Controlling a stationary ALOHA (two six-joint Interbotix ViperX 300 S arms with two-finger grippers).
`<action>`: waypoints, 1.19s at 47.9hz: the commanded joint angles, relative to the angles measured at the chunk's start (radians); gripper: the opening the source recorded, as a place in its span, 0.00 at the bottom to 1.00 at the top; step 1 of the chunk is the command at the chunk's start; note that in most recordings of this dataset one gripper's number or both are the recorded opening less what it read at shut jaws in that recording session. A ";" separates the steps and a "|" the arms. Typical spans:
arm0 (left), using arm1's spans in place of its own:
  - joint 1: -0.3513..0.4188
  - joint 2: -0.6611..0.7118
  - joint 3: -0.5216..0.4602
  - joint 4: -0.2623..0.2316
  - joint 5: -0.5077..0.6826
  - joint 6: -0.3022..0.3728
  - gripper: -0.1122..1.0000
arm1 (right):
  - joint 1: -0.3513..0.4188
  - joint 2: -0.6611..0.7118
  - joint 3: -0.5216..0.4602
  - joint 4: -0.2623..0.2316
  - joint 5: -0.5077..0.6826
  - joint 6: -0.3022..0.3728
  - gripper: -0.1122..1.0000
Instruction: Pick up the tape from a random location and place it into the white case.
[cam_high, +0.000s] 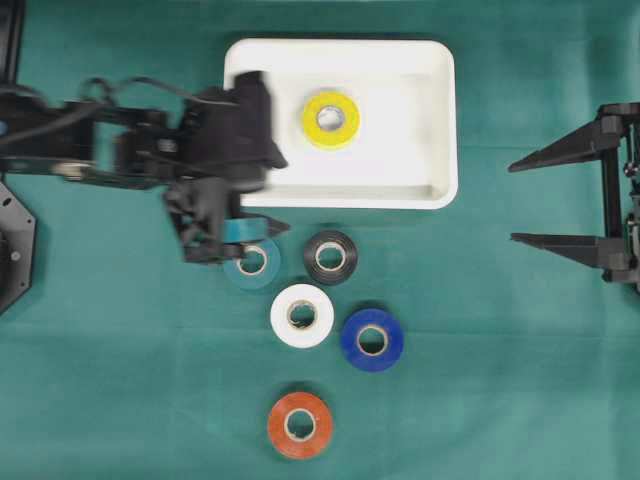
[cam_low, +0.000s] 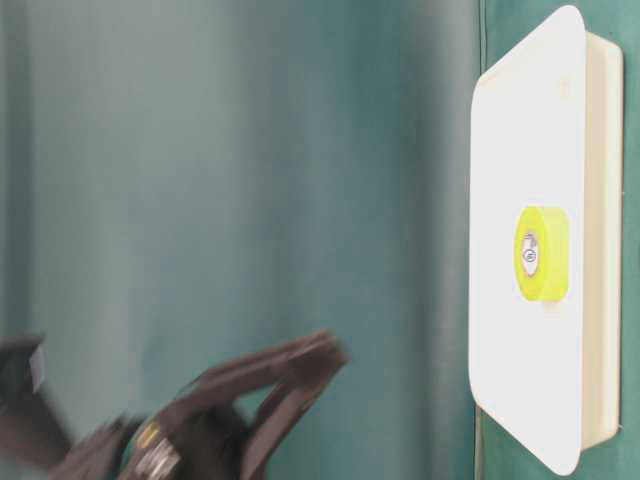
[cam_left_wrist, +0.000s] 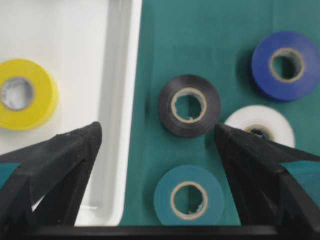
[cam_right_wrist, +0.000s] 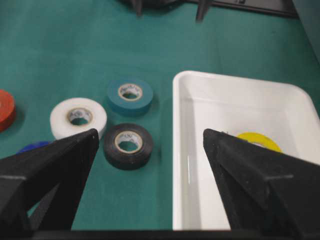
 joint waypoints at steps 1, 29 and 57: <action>-0.002 -0.092 0.043 0.000 -0.044 0.000 0.99 | -0.002 0.003 -0.021 0.002 -0.003 0.002 0.92; -0.011 -0.529 0.373 -0.003 -0.179 0.005 0.99 | -0.003 0.005 -0.020 0.002 -0.003 0.002 0.92; -0.037 -0.644 0.618 -0.005 -0.376 -0.002 0.98 | -0.003 0.035 -0.015 0.003 0.008 0.002 0.92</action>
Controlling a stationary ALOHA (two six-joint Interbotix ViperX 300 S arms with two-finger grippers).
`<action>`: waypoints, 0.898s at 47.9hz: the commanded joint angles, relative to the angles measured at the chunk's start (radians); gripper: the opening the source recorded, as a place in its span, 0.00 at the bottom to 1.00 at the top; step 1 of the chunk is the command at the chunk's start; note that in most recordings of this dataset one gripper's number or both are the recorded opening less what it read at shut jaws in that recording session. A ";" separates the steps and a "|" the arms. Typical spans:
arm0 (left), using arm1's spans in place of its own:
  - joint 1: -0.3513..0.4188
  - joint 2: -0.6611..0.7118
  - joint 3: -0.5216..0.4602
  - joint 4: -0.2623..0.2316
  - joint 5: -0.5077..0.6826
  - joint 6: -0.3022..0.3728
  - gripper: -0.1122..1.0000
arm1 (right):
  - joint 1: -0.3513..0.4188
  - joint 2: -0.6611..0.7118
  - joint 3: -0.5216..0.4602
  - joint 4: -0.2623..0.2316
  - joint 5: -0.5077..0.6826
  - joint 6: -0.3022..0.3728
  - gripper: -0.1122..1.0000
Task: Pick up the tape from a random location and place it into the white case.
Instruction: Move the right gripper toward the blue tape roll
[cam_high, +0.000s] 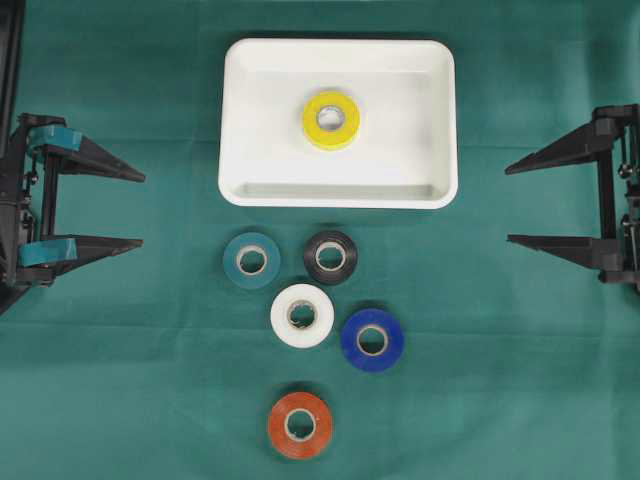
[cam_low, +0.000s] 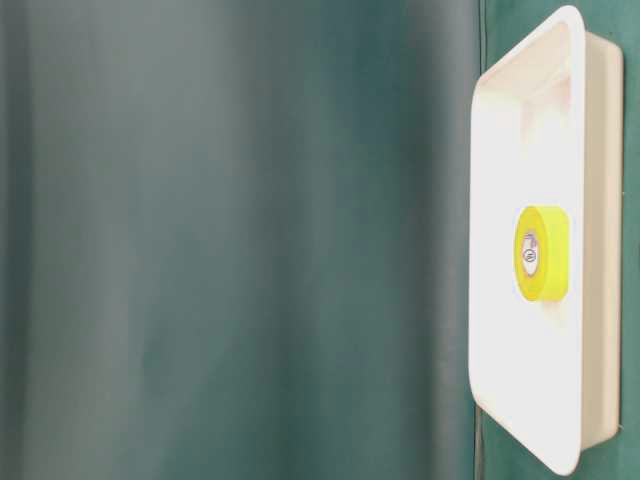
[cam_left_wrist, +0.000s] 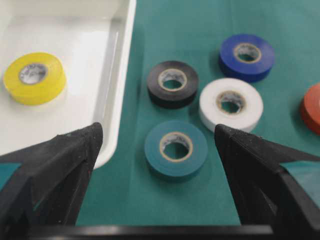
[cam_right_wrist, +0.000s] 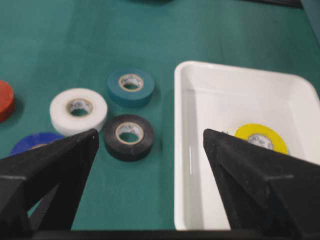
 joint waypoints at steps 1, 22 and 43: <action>-0.003 0.000 -0.011 -0.005 -0.017 -0.003 0.98 | -0.002 0.009 -0.015 0.002 -0.005 0.002 0.92; -0.003 0.000 -0.011 -0.005 -0.017 -0.003 0.98 | 0.034 0.014 -0.017 0.020 0.026 0.006 0.92; -0.003 0.000 -0.012 -0.005 -0.017 -0.003 0.98 | 0.216 0.043 -0.017 0.029 0.043 0.006 0.92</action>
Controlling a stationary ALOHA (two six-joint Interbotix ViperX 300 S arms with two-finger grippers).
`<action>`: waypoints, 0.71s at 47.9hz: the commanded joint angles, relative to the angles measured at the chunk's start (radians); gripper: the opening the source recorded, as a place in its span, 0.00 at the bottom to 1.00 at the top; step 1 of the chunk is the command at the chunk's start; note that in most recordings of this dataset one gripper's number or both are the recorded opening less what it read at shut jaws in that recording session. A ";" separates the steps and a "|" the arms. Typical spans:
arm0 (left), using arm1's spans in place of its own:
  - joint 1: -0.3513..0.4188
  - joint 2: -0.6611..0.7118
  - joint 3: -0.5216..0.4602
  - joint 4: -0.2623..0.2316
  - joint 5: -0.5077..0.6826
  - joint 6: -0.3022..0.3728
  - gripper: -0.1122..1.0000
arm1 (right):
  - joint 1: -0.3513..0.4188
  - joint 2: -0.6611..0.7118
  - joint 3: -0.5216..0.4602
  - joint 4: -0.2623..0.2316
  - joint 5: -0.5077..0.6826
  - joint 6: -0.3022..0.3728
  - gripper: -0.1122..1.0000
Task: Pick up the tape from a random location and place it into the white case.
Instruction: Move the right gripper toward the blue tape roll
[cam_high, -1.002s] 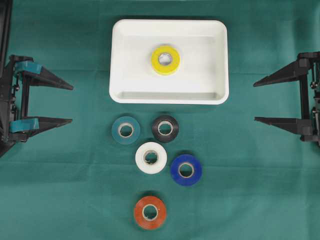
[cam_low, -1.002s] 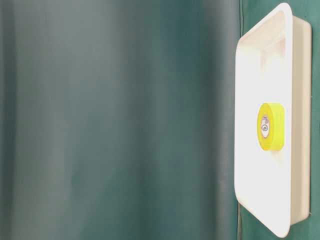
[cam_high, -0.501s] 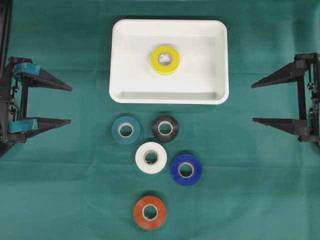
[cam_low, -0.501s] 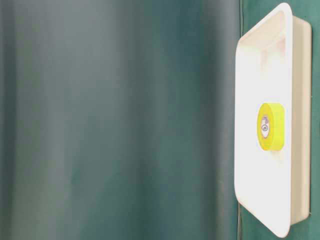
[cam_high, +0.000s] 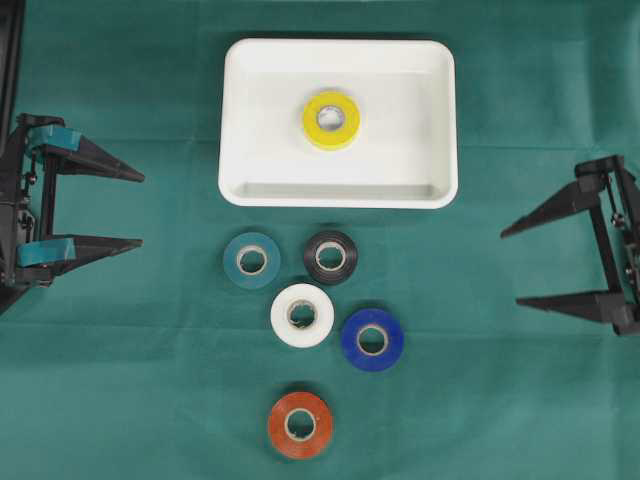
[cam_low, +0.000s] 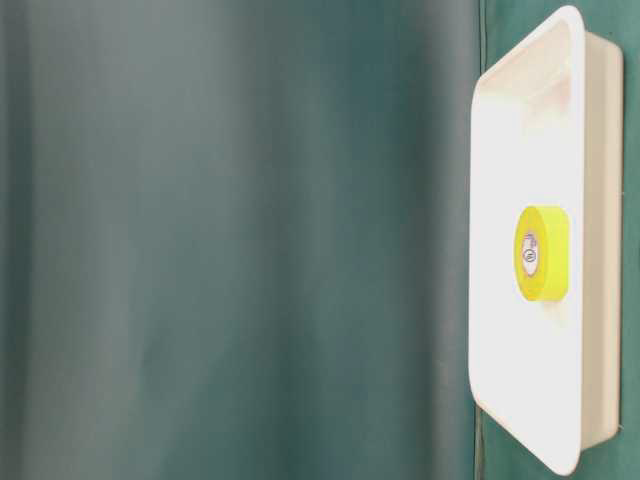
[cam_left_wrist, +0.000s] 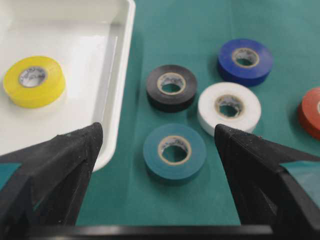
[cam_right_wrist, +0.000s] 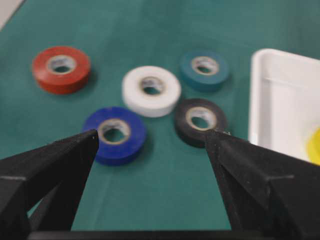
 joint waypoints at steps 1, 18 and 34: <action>-0.002 0.005 -0.012 -0.003 -0.009 -0.002 0.98 | 0.026 0.008 -0.018 0.005 -0.002 0.003 0.92; -0.002 0.005 -0.012 -0.002 -0.009 -0.002 0.98 | 0.041 0.023 -0.023 0.006 -0.006 0.005 0.92; -0.002 0.005 -0.012 -0.003 -0.014 -0.002 0.98 | 0.066 0.206 -0.123 0.003 -0.055 0.011 0.92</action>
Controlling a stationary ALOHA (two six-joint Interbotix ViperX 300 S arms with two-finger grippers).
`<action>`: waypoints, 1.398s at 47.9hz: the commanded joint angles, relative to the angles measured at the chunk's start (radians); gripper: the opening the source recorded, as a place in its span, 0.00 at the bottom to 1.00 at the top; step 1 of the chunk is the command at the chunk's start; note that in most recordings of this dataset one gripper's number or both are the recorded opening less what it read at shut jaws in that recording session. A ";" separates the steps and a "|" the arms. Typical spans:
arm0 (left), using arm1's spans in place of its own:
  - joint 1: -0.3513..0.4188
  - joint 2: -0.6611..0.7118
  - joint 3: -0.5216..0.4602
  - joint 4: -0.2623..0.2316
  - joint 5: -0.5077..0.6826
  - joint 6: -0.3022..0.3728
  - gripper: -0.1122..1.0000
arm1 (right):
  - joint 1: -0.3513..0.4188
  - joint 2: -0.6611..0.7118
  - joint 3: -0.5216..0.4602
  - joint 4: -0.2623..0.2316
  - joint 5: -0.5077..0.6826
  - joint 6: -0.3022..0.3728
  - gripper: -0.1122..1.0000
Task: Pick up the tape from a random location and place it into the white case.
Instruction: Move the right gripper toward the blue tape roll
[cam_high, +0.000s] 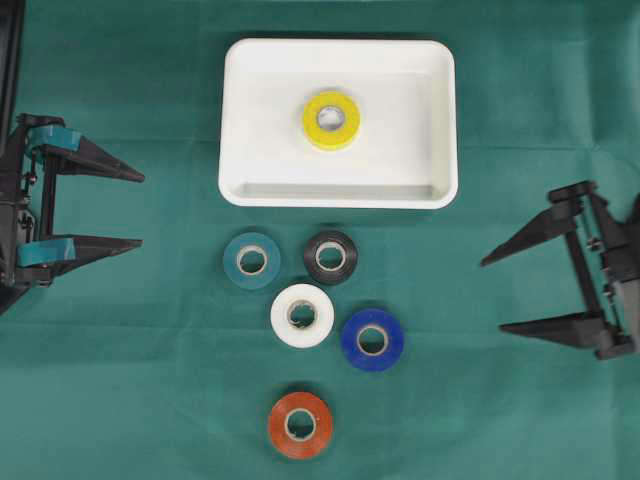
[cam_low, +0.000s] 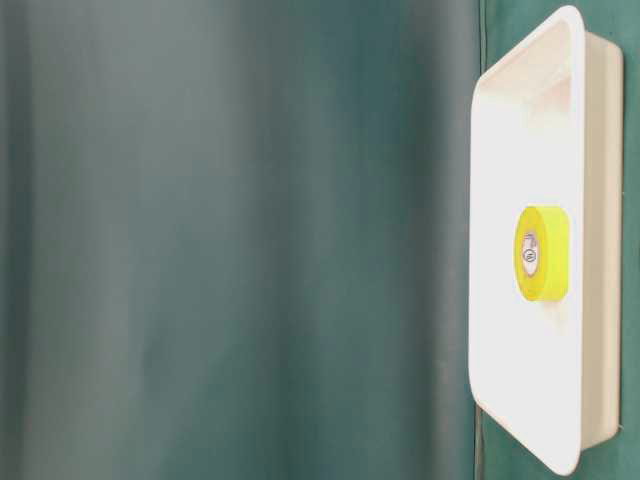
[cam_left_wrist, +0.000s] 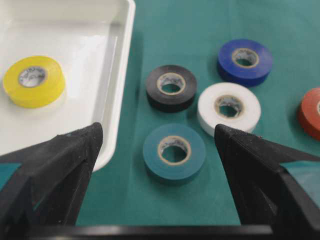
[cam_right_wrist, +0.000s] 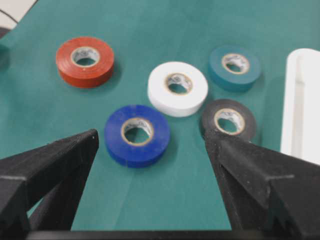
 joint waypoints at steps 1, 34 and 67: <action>-0.002 0.005 -0.014 0.000 -0.014 -0.002 0.98 | 0.011 0.063 -0.063 0.000 -0.028 0.002 0.92; -0.017 0.005 -0.014 -0.003 -0.043 -0.003 0.98 | 0.018 0.405 -0.322 0.003 -0.064 0.018 0.92; -0.028 0.006 -0.014 -0.003 -0.044 0.000 0.98 | 0.034 0.488 -0.488 0.002 0.403 0.112 0.92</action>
